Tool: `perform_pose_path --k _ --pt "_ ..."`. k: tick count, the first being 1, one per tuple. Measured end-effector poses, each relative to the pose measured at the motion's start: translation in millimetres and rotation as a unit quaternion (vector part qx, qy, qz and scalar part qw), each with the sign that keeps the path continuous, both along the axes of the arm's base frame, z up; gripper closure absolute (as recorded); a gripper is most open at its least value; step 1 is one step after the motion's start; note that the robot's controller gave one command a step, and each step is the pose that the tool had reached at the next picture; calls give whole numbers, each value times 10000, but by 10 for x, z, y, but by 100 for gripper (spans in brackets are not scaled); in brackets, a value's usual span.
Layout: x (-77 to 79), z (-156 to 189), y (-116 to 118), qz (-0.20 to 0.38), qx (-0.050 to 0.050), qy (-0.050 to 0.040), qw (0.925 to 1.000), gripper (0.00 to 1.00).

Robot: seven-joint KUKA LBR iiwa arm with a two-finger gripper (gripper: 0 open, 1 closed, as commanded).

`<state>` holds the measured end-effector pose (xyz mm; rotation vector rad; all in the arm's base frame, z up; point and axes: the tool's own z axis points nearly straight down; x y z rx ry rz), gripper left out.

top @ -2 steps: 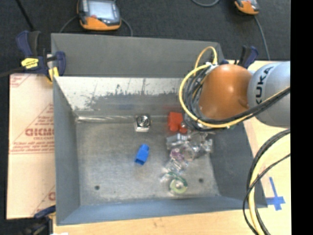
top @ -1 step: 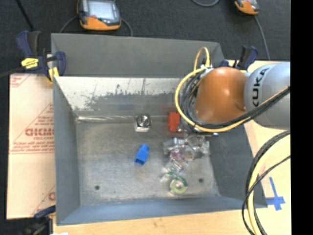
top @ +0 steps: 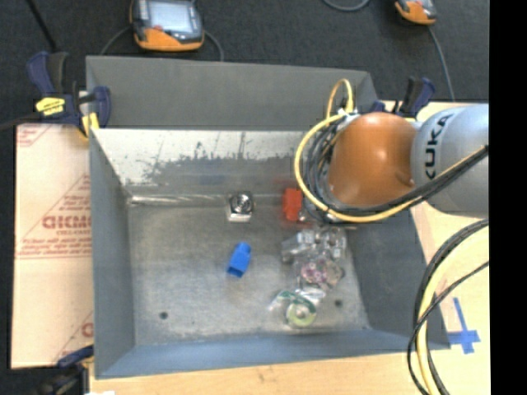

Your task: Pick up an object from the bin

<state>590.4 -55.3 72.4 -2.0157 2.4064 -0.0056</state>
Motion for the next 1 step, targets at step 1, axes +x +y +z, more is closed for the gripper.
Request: perform_pose_path --k 1 --pt "15 655 -16 -33 1 -13 10000 100"
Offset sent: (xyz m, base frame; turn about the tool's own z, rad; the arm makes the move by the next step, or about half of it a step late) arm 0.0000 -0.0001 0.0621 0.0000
